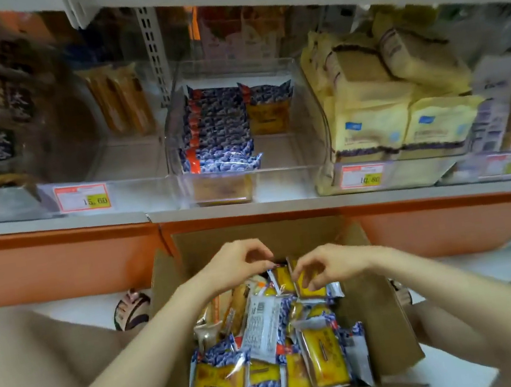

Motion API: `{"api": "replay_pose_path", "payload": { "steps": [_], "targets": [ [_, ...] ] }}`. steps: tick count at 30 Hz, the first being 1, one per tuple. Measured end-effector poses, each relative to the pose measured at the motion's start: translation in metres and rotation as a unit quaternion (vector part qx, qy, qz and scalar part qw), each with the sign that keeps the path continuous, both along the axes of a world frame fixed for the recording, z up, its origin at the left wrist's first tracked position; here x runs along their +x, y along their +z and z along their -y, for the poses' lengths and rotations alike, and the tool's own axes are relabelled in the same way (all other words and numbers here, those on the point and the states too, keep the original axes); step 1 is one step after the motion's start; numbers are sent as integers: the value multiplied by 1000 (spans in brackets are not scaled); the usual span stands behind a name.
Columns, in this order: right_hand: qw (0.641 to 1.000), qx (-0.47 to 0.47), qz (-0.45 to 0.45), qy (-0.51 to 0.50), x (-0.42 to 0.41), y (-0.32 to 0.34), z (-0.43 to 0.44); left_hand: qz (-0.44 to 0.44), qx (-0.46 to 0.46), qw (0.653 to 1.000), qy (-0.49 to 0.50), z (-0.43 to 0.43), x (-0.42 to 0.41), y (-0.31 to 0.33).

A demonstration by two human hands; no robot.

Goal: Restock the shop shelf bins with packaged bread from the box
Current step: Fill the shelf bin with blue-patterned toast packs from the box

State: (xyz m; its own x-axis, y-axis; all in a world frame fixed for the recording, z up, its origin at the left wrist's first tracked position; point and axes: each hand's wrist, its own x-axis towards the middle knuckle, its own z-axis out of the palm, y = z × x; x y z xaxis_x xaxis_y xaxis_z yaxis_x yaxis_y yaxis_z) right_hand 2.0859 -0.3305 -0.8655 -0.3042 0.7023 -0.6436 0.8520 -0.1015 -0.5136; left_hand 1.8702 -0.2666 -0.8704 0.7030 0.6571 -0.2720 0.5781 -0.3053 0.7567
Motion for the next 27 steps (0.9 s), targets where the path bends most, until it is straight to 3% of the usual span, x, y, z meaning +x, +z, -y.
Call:
{"api": "replay_pose_path", "payload": {
  "steps": [6,10,15,21,27],
  "targets": [
    [995,-72,18,-71,4,-88,31,-144,-144,970,130,24,-3,-125],
    [994,-67,11,-80,6,-91,35,-167,-225,943,181,23,-10,-178],
    [992,-62,3,-107,14,-101,36,-146,-305,916,218,21,4,-194],
    [985,-86,-24,-147,16,-108,39,-105,-306,923,209,27,22,-193],
    [935,-37,-72,-345,26,-116,36,-18,-227,961,156,19,22,-162]
  ]
}}
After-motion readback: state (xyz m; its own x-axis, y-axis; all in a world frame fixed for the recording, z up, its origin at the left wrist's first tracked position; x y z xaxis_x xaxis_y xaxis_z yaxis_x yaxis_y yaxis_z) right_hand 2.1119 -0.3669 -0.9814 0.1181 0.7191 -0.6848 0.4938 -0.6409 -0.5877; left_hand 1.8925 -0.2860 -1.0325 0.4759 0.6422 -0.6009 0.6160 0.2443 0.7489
